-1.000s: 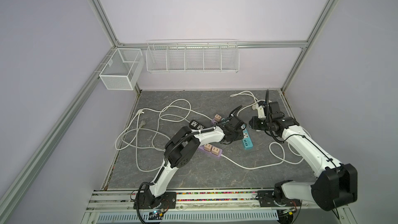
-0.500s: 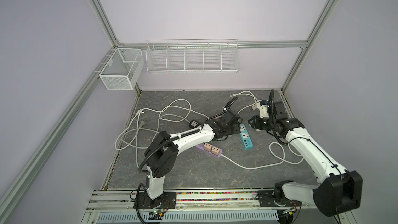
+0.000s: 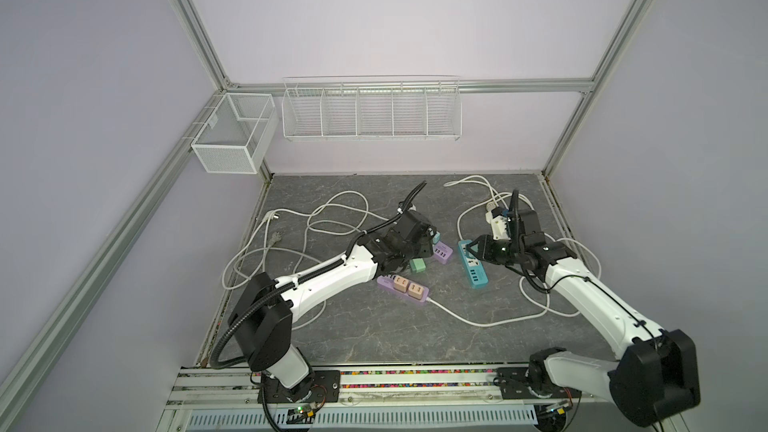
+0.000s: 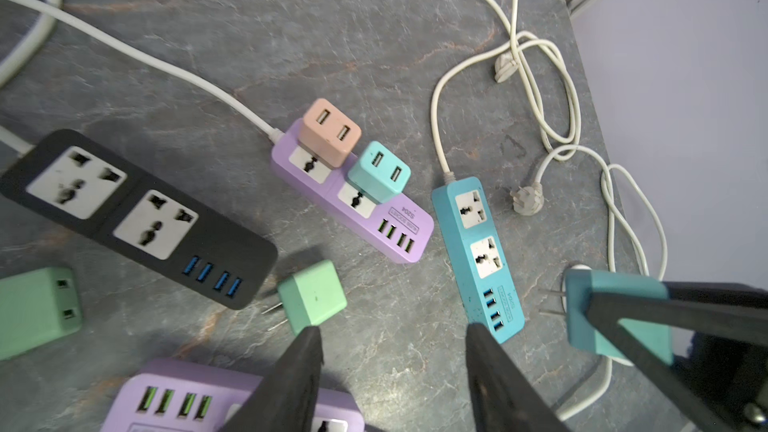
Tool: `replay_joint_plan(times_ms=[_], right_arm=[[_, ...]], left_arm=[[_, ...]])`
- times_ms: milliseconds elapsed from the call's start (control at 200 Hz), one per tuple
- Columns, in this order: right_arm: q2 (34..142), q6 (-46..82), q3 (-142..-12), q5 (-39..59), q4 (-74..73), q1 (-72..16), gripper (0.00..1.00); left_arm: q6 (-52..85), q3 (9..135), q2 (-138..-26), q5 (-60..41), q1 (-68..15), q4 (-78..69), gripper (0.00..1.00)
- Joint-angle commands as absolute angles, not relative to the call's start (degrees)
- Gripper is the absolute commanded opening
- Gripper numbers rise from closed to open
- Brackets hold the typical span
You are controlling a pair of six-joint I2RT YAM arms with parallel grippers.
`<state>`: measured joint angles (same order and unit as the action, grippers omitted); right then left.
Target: Pull the plug off the socket
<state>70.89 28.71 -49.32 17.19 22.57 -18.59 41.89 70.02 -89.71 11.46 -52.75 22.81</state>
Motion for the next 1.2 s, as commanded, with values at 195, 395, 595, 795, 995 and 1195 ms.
replay_joint_plan(times_ms=[195, 395, 595, 795, 995, 1195], right_arm=[[78.76, 37.74, -43.52, 18.57, 5.53, -25.51, 0.27], [84.61, 39.41, -41.83, 18.56, -0.75, -27.89, 0.28], [88.22, 41.37, -40.35, 18.29, -5.34, -29.54, 0.28], [90.49, 42.37, -39.86, 17.75, -6.86, -30.18, 0.29], [92.23, 42.07, -40.35, 16.25, -7.29, -31.01, 0.30], [93.45, 42.04, -40.61, 15.73, -6.26, -31.34, 0.36]], left_arm=[[40.25, 62.90, -82.36, 17.78, -51.71, 22.22, 0.60], [41.08, 59.44, -79.51, 18.45, -50.96, 20.67, 0.62], [41.66, 58.45, -78.96, 19.29, -50.76, 20.33, 0.63], [42.16, 57.74, -79.45, 19.08, -50.45, 19.48, 0.63], [43.10, 57.09, -79.71, 19.35, -50.11, 18.94, 0.63], [43.68, 56.78, -79.71, 19.10, -49.45, 18.81, 0.64]])
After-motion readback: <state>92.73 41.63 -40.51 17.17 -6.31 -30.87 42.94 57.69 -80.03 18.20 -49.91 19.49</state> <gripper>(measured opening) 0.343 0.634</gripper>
